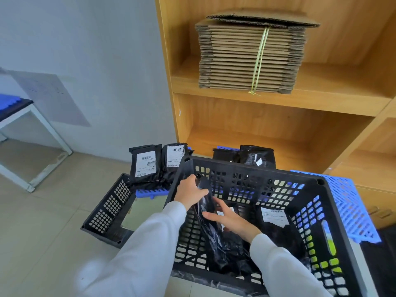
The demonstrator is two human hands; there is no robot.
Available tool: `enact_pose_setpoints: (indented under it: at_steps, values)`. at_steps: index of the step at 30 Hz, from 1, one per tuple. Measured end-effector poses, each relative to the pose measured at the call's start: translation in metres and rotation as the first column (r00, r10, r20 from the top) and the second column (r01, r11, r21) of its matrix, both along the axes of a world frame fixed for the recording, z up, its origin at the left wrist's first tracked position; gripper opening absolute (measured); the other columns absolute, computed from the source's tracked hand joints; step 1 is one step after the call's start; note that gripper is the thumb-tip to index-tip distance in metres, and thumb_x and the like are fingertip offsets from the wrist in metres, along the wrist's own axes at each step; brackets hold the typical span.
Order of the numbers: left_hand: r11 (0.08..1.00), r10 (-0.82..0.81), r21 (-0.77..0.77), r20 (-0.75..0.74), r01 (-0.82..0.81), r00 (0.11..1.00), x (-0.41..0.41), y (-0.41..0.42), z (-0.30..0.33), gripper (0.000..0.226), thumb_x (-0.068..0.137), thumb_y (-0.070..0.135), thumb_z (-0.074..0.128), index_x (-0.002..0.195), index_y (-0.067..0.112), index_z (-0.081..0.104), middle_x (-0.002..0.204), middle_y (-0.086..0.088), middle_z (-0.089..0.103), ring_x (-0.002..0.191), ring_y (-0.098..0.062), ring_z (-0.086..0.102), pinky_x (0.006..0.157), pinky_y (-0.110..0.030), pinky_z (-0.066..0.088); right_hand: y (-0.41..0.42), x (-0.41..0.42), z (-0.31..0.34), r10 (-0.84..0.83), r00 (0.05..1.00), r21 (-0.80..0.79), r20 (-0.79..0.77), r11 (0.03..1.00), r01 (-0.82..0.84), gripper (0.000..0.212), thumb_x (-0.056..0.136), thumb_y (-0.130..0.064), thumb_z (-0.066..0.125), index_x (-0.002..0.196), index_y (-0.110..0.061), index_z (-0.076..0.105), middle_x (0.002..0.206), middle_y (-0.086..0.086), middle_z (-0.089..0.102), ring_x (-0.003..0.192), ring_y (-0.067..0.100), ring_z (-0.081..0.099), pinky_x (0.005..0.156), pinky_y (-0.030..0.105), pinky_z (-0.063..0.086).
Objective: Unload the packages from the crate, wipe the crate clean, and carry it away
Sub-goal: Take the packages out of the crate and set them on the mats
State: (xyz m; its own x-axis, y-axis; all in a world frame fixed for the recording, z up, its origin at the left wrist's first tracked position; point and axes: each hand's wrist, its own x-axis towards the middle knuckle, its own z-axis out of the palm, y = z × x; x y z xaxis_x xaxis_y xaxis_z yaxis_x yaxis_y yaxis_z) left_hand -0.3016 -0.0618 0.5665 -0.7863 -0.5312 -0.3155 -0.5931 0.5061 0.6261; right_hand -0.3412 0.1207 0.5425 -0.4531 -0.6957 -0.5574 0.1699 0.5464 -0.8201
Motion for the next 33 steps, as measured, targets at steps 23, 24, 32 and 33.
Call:
enact_pose_setpoints:
  at_steps: [23, 24, 32, 33]
  values:
    - [0.910, -0.014, 0.398, -0.247, 0.114, 0.969, 0.026, 0.011, 0.010, 0.028, 0.095, 0.019, 0.065, 0.124, 0.021, 0.065, 0.112, 0.002, 0.073, 0.103, -0.011, 0.069, 0.099, -0.038, 0.057, 0.027, -0.008, -0.006, -0.504, 0.859, -0.114, -0.088, 0.862, 0.494, 0.024, 0.104, -0.006, 0.049, 0.109, -0.014, 0.072, 0.102, 0.003, 0.078, 0.100, 0.023, 0.073, 0.098, 0.045, 0.055]
    - [0.937, -0.022, 0.334, -0.242, 0.104, 0.970, 0.027, 0.007, 0.009, 0.029, 0.094, 0.021, 0.066, 0.123, 0.021, 0.065, 0.115, 0.002, 0.072, 0.104, -0.011, 0.068, 0.101, -0.037, 0.054, 0.031, -0.011, -0.006, -0.509, 0.858, -0.110, -0.072, 0.859, 0.500, 0.023, 0.104, -0.007, 0.050, 0.110, -0.014, 0.072, 0.103, 0.004, 0.078, 0.101, 0.025, 0.073, 0.098, 0.047, 0.055]
    - [0.751, -0.089, 0.657, -0.005, 0.070, 0.996, 0.033, 0.007, -0.003, 0.045, 0.095, 0.051, 0.065, 0.131, 0.025, 0.057, 0.128, 0.002, 0.067, 0.115, -0.017, 0.066, 0.107, -0.043, 0.050, 0.057, -0.020, -0.003, -0.573, 0.812, -0.127, 0.113, 0.802, 0.584, 0.025, 0.103, -0.007, 0.054, 0.124, -0.009, 0.067, 0.117, 0.012, 0.074, 0.108, 0.031, 0.071, 0.100, 0.049, 0.053]
    - [0.692, -0.088, 0.718, -0.016, 0.073, 0.996, 0.033, 0.008, -0.005, 0.041, 0.096, 0.046, 0.065, 0.130, 0.024, 0.062, 0.125, 0.002, 0.071, 0.114, -0.019, 0.069, 0.108, -0.046, 0.050, 0.059, -0.018, -0.003, -0.574, 0.808, -0.127, 0.130, 0.799, 0.588, 0.027, 0.102, -0.008, 0.056, 0.127, -0.009, 0.066, 0.118, 0.011, 0.074, 0.110, 0.031, 0.070, 0.101, 0.049, 0.052]
